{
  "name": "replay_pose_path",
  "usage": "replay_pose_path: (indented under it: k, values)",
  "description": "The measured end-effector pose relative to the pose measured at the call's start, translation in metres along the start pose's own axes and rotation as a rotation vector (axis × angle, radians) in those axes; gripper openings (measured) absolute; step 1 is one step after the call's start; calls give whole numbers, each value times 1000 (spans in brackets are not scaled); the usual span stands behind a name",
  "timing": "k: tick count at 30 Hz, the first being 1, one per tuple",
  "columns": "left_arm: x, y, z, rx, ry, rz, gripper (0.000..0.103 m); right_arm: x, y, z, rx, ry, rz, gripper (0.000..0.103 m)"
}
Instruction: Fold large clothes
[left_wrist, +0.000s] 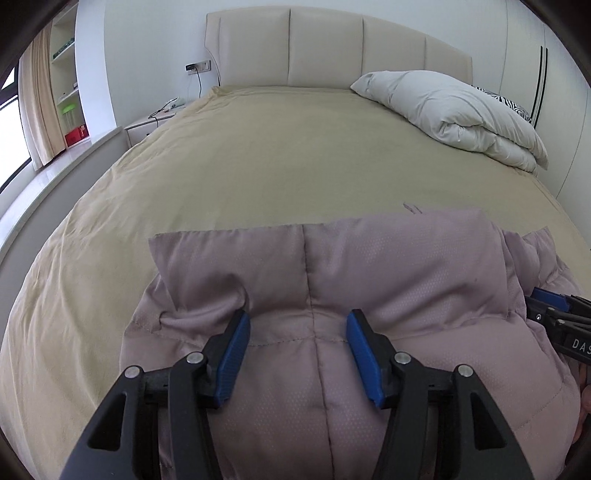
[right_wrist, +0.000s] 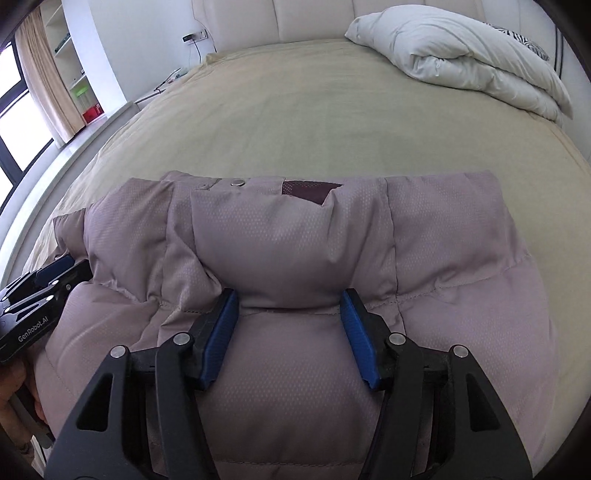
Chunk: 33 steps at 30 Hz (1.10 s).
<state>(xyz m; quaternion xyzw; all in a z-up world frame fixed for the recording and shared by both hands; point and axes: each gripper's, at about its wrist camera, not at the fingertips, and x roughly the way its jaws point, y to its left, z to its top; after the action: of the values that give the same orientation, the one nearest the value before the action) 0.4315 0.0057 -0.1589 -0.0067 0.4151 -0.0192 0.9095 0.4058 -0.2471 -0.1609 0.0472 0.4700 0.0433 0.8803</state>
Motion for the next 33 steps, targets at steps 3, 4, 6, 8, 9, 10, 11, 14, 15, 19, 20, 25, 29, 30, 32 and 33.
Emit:
replay_pose_path:
  k: [3, 4, 6, 8, 9, 10, 11, 14, 15, 19, 20, 25, 29, 30, 32, 33]
  values:
    - [9, 4, -2, -19, 8, -20, 61, 11, -2, -2, 0, -24, 3, 56]
    - [12, 4, -2, -24, 9, -28, 61, 15, -4, -4, 5, -30, 8, 56]
    - [16, 6, -2, -33, 13, -38, 61, 19, -9, -6, 17, -41, 19, 56]
    - [21, 3, -2, -34, 10, -35, 61, 23, -11, -7, 22, -49, 21, 56]
    - [22, 2, -2, -32, 6, -31, 61, 25, -13, -6, 24, -53, 23, 56]
    - [23, 1, -3, -31, 4, -26, 61, 28, -12, -4, 27, -55, 26, 56]
    - [24, 0, -3, -29, 2, -23, 61, 30, -13, -5, 31, -57, 29, 56]
    - [27, 0, -2, -31, 2, -21, 61, 34, -16, -3, 37, -64, 32, 56]
    - [28, -1, -2, -31, 1, -19, 61, 35, -16, -3, 37, -67, 31, 56]
    - [24, -3, -1, -31, -1, -11, 61, 35, -14, -4, 26, -81, 12, 56]
    - [21, -3, 0, -32, 5, -14, 61, 34, -13, -4, 22, -87, 6, 56]
    - [-28, 8, -8, -49, -50, 17, 61, -2, -6, -9, 58, -100, 17, 57]
    - [-52, 17, -21, -50, -102, 108, 60, -44, 22, -25, 14, -181, 72, 57]
    - [-47, 20, -24, -52, -80, 115, 61, -42, 33, -28, -28, -166, 58, 57]
    - [-35, 26, -30, -61, -44, 91, 61, -31, 53, -34, -121, -139, -18, 57]
    - [-32, 28, -31, -62, -47, 84, 61, -25, 58, -37, -138, -129, -38, 57]
